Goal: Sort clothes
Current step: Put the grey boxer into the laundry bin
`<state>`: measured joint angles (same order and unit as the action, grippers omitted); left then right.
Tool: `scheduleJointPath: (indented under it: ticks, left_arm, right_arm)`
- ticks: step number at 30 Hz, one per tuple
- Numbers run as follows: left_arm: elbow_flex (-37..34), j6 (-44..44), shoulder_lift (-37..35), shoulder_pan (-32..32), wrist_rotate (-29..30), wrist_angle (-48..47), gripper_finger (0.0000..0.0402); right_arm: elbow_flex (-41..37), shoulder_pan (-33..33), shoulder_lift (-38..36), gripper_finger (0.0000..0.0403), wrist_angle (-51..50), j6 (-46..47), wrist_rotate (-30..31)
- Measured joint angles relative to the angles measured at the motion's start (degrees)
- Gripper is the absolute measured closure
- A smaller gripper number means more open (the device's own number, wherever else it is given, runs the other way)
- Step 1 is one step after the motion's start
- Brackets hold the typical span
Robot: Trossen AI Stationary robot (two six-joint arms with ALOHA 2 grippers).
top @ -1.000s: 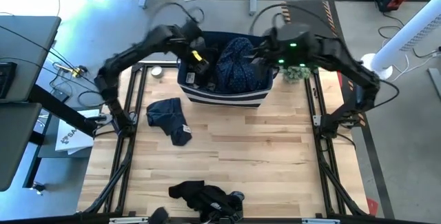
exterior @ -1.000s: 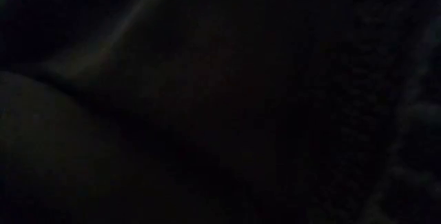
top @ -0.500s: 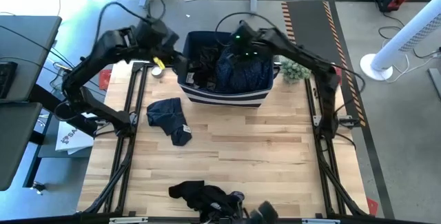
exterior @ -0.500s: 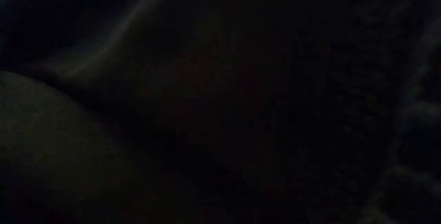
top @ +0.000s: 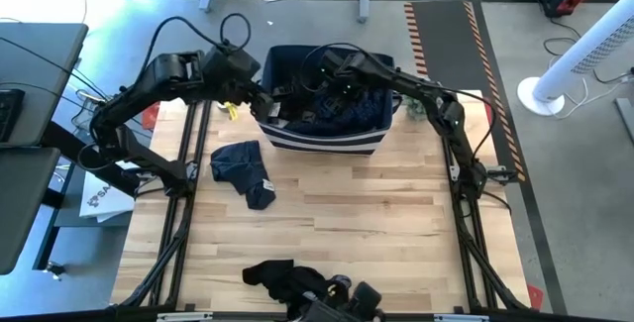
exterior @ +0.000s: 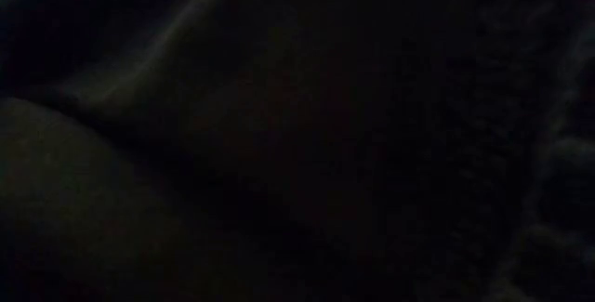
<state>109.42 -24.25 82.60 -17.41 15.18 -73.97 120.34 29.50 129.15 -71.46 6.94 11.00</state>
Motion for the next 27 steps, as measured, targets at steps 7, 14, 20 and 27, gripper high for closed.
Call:
scheduleJointPath:
  ticks: [7, 14, 20, 27]
  left_arm:
    - [0.0, -1.1, 0.2, 0.0, 2.3, 0.0, 0.0202]
    - [0.0, -4.0, 0.2, 3.8, 2.6, -10.0, 0.0202]
    - [-11.2, -18.4, -4.5, 11.7, 2.5, -13.5, 0.0202]
    - [-36.4, -29.4, -11.5, 14.8, -5.5, -9.4, 0.0201]
  right_arm:
    - [1.9, -0.5, -11.6, 0.0211, 0.5, 0.8, 2.1]
    - [2.3, -4.5, -26.0, 0.0210, 1.2, 3.8, 2.3]
    - [2.5, -12.5, -35.6, 0.0210, 1.5, 6.4, 3.5]
    - [2.5, -20.7, -39.6, 0.0210, 1.6, 9.9, 12.7]
